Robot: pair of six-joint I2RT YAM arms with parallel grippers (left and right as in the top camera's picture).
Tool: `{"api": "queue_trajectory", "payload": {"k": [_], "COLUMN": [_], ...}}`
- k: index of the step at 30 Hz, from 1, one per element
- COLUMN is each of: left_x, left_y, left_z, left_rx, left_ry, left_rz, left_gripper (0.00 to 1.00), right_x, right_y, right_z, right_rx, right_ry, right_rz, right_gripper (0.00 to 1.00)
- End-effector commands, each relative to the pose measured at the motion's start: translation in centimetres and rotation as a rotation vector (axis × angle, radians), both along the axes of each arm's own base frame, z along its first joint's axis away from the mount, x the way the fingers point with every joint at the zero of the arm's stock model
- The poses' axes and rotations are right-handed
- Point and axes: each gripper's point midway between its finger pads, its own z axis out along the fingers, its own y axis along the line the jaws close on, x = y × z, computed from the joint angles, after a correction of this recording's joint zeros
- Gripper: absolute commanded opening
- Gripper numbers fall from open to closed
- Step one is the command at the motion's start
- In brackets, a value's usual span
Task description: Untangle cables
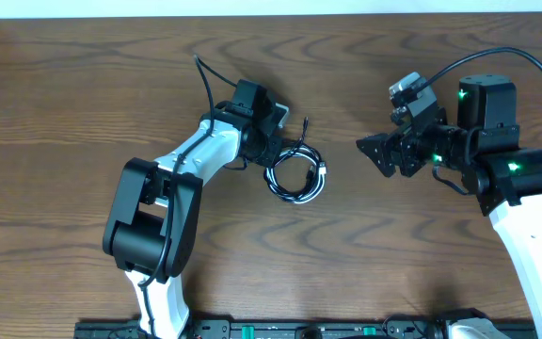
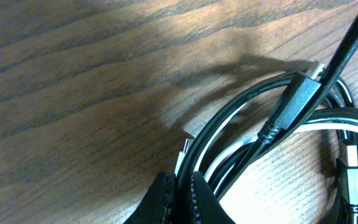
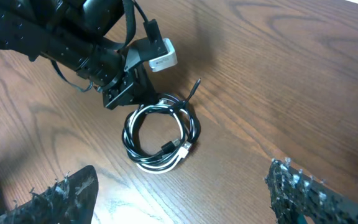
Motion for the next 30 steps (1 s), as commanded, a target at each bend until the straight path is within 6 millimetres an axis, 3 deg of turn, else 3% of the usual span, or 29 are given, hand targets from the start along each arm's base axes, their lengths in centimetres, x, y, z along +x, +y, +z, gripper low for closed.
{"api": "queue_trajectory", "payload": {"k": [1, 8, 15, 23, 30], "left_x": [0.6, 1.7, -0.2, -0.8, -0.8], "left_y": [0.9, 2.4, 1.7, 0.6, 1.0], "left_z": [0.9, 8.2, 14.2, 17.1, 19.3], "left_rx": [0.006, -0.089, -0.201, -0.395, -0.6], "left_ry": [-0.014, -0.098, -0.136, -0.062, 0.03], "left_rz": [0.022, 0.201, 0.21, 0.28, 0.294], "left_gripper": [0.07, 0.07, 0.07, 0.07, 0.08], "right_x": [0.1, 0.8, 1.9, 3.1, 3.7], "right_y": [0.2, 0.4, 0.7, 3.8, 6.1], "right_z": [0.8, 1.1, 0.0, -1.7, -3.4], "right_rx": [-0.001, 0.056, 0.118, 0.188, 0.211], "right_ry": [-0.024, 0.01, 0.102, 0.195, 0.254], "right_rz": [0.014, -0.047, -0.122, -0.13, -0.123], "right_gripper": [0.82, 0.77, 0.7, 0.68, 0.68]}}
